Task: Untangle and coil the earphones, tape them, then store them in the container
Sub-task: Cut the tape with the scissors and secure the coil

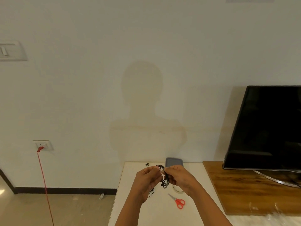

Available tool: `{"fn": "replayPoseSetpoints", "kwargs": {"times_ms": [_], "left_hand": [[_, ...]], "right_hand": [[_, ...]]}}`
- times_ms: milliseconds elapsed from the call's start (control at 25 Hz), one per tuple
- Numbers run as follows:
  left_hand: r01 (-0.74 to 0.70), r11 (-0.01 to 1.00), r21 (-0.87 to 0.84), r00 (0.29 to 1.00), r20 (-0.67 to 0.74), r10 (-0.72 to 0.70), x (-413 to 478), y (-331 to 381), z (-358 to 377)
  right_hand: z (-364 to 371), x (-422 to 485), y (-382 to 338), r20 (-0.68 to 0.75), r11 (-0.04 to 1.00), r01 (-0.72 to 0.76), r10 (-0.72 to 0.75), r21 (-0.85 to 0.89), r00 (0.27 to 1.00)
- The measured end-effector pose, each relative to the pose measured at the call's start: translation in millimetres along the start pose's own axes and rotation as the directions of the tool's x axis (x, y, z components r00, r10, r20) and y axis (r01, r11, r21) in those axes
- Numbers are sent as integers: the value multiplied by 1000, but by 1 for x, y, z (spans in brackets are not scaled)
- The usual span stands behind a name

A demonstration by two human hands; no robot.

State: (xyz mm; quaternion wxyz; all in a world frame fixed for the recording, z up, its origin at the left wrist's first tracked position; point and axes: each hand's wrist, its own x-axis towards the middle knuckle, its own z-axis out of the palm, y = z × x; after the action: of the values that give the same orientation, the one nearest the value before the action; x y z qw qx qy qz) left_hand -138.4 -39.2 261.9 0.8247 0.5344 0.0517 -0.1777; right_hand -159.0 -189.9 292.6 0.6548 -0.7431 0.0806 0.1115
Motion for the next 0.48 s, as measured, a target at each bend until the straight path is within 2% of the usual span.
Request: {"fn": "replayPoseSetpoints", "kwargs": {"times_ms": [160,320,480], "left_hand": [[13,1000,13,1000,-14,-13,1,0,0],[64,998,-9,998,-2,-64,0,1,-2],[146,976,-161,987,-41,-154,6,-4,-2]], "right_hand": [[0,1,3,-29,997,23,-25,-74,999],[0,-1,5,-82,973,98,-118,-208,990],[5,3,13,-167,938,151,-210,-312,963]]}}
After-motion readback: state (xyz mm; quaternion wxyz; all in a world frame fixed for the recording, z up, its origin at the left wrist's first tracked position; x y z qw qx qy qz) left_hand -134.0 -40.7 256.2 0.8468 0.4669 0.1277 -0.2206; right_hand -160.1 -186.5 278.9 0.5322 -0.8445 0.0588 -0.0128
